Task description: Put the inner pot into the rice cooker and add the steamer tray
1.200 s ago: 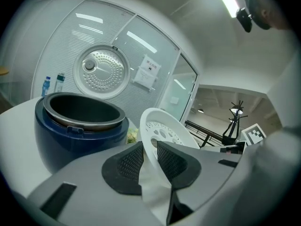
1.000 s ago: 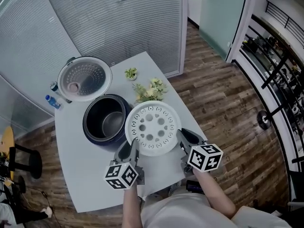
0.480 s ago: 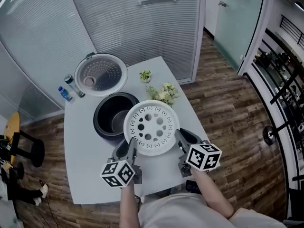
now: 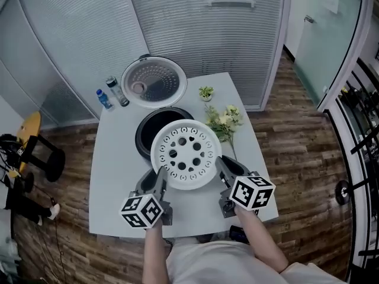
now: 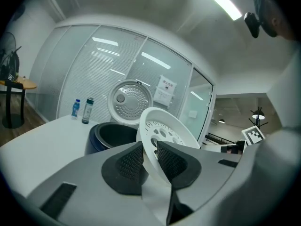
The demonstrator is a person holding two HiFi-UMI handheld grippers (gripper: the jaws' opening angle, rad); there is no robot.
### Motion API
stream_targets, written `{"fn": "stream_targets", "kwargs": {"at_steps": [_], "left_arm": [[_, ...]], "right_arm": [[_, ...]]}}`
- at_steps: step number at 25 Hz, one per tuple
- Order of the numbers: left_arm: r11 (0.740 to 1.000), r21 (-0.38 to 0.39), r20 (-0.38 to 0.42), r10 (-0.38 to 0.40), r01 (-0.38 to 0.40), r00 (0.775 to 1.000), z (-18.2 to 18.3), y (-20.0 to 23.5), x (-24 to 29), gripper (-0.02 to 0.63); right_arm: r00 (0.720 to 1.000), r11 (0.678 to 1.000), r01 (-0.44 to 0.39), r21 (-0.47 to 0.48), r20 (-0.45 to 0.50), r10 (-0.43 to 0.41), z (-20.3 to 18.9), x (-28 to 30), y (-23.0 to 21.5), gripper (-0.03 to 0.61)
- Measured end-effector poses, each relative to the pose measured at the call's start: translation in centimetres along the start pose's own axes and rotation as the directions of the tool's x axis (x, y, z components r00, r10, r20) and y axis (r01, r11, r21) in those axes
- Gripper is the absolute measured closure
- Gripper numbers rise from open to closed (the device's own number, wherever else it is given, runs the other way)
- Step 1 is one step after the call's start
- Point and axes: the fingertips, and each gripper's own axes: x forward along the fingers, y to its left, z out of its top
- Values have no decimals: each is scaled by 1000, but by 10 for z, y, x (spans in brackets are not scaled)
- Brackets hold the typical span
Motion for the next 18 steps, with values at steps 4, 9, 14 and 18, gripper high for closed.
{"fn": "stream_targets", "kwargs": {"at_steps": [4, 9, 14, 18], "left_arm": [[999, -12, 17, 43, -42, 999, 9, 18, -14, 518], [997, -20, 24, 73, -72, 997, 10, 26, -23, 518], [996, -46, 37, 78, -77, 996, 13, 40, -22, 517], [996, -67, 46, 70, -66, 997, 23, 56, -15, 518]], "right_arm": [[999, 999, -51, 1, -15, 51, -3, 16, 20, 517], [996, 996, -84, 5, -30, 84, -7, 24, 28, 517], [995, 995, -95, -14, -32, 94, -6, 36, 37, 517], [996, 996, -89, -22, -26, 88, 1, 51, 48, 518]]}}
